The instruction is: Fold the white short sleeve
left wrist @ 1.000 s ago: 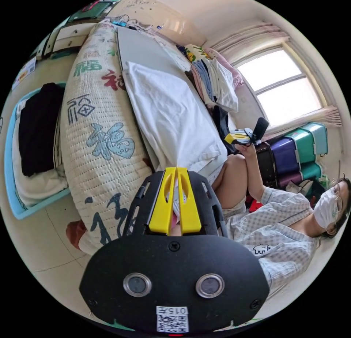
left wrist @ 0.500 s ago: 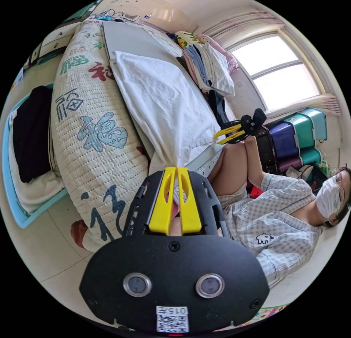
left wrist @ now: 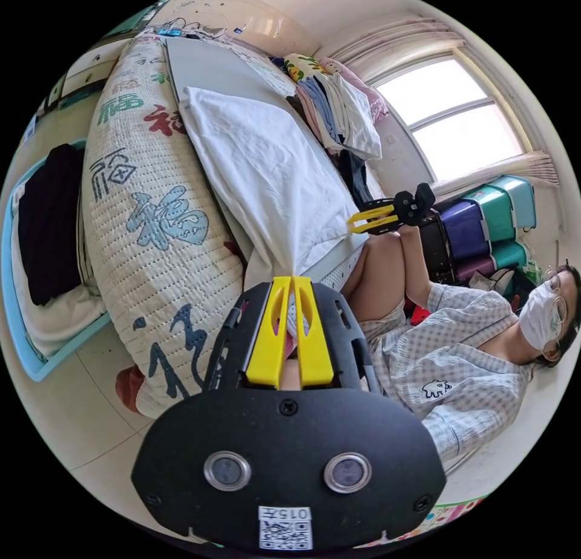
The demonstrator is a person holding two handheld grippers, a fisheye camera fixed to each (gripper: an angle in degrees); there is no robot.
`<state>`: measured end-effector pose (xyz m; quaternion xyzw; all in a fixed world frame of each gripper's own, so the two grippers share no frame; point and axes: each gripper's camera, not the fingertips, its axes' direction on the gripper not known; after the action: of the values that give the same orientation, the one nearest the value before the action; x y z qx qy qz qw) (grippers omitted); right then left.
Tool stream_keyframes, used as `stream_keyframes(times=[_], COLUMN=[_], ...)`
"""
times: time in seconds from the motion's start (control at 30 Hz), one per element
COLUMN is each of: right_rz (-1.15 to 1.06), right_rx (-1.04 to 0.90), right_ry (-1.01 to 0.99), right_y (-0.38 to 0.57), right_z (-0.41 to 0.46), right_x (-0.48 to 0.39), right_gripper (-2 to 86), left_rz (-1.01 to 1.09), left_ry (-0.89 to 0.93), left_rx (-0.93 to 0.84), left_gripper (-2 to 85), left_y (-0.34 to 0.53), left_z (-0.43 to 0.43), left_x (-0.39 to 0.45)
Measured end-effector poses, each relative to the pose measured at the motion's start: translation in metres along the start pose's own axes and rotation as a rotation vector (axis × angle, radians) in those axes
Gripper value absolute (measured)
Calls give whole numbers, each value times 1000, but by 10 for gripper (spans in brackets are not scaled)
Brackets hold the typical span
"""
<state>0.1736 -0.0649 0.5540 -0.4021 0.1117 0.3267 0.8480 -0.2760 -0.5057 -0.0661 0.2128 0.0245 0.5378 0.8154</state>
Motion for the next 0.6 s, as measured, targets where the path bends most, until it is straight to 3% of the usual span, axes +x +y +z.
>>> stream_keyframes(times=[0.2,0.6], right_rz=[-5,-59], right_rx=[69,-6], right_ry=[-17,-2], right_y=[10,19], right_z=[-25,-13], right_x=[-1,-8], right_gripper=[-3,-7], left_rz=[-6,-34], left_ry=[-26,-74], left_rx=[47,-83], left_gripper=[-6,-5], left_y=[7,5], left_z=[-2,36], left_x=[15,33])
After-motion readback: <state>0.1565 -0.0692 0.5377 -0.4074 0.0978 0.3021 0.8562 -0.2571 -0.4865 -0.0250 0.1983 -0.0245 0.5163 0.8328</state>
